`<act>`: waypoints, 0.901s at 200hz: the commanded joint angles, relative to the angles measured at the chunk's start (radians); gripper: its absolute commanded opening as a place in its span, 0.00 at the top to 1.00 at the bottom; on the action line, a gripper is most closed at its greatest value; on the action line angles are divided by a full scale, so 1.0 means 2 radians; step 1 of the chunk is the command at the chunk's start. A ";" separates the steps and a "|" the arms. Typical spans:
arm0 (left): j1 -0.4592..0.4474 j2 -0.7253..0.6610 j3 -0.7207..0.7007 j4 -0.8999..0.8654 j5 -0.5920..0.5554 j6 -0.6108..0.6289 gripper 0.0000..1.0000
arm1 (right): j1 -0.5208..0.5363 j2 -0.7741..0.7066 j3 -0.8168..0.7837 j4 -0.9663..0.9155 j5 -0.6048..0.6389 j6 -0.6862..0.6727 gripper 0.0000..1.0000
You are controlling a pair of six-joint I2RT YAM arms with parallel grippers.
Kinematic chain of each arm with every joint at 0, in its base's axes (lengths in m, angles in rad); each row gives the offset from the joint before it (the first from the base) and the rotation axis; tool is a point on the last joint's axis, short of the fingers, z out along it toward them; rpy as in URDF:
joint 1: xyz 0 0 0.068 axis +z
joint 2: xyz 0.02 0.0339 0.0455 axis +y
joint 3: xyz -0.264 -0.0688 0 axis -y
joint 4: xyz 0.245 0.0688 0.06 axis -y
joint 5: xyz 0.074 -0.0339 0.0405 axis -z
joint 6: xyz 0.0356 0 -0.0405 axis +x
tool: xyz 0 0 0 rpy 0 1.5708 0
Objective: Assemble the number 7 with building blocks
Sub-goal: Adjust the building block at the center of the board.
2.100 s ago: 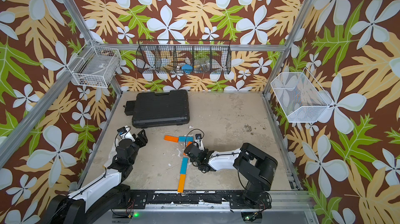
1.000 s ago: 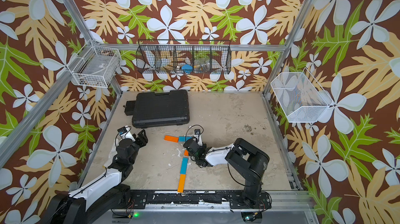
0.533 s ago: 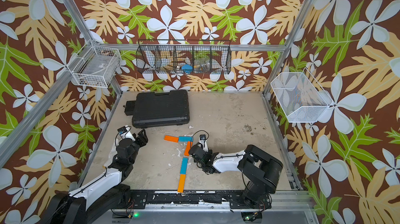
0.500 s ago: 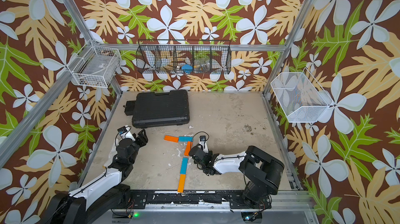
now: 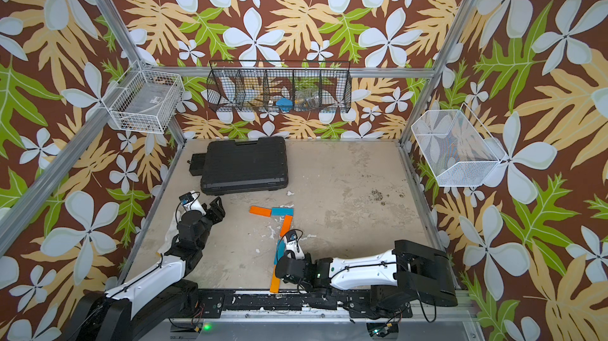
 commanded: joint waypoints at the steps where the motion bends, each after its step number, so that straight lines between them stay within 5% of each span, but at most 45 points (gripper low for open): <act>1: 0.001 0.001 0.002 0.009 0.003 0.000 0.32 | 0.020 0.018 0.026 -0.035 0.019 0.008 0.57; 80: 0.001 0.006 0.003 0.010 0.004 0.001 0.32 | 0.049 0.088 0.099 -0.124 0.074 0.037 0.39; 180: 0.001 0.008 0.005 0.009 0.003 0.000 0.32 | 0.045 0.131 0.113 -0.106 0.060 0.025 0.44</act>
